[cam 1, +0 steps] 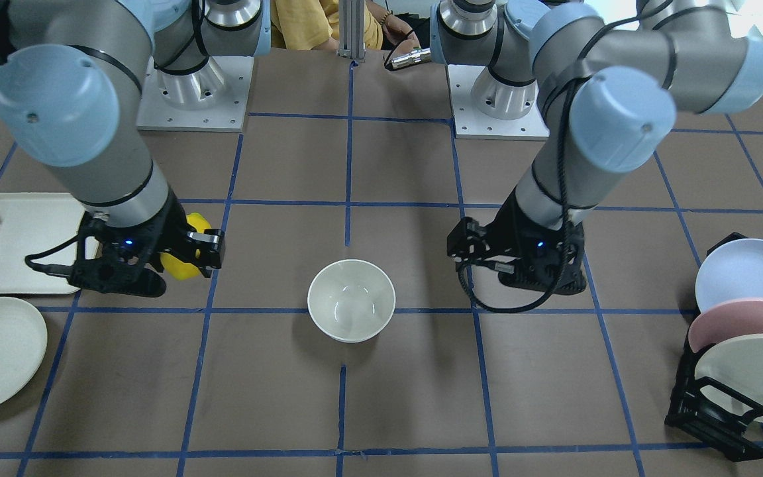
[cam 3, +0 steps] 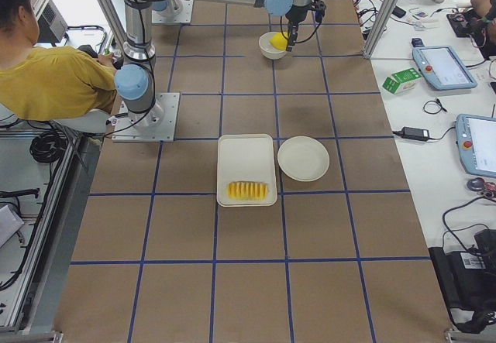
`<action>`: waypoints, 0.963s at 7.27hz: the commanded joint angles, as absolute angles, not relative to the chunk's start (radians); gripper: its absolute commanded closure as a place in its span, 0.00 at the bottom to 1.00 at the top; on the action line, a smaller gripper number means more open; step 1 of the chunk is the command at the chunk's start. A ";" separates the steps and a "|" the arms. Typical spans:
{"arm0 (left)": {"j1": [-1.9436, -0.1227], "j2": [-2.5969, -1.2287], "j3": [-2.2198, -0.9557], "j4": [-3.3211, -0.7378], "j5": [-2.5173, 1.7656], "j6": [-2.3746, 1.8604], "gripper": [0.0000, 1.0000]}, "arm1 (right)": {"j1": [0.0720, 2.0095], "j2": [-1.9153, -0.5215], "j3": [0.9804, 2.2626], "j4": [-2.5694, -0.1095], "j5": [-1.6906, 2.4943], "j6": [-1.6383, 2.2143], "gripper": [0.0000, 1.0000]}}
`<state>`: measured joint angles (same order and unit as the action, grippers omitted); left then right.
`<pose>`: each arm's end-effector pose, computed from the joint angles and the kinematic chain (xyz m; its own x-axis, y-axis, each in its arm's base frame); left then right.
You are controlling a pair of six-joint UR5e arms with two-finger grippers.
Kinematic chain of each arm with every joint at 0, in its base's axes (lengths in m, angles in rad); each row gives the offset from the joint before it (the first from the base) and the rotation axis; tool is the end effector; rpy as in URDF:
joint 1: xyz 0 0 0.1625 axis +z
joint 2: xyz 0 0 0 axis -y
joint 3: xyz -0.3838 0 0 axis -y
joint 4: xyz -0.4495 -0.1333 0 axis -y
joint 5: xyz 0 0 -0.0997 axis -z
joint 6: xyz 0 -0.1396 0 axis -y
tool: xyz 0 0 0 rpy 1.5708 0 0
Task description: Place bowl and put lemon in it
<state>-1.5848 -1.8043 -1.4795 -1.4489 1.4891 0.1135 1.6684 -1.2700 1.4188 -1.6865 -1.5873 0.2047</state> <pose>-0.1535 -0.6285 0.3310 -0.9886 0.1254 0.0834 0.1268 0.9919 0.0109 0.1940 -0.6374 0.3196 -0.9941 0.1063 0.0229 0.1069 0.9938 0.0290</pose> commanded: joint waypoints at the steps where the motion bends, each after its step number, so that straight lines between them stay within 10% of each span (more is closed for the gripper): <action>1: -1.569 -1.677 -1.472 -1.563 1.581 0.190 0.00 | 1.814 -1.201 1.417 -1.802 -1.588 0.348 1.00; 7: -1.583 -1.608 -1.536 -1.563 1.514 0.048 0.00 | 1.930 -1.048 1.422 -1.989 -1.566 0.371 1.00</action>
<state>-1.5819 -1.6031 -1.5400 -1.5588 1.5130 0.1031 1.9066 -1.0853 1.4223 -1.9257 -1.5809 0.3694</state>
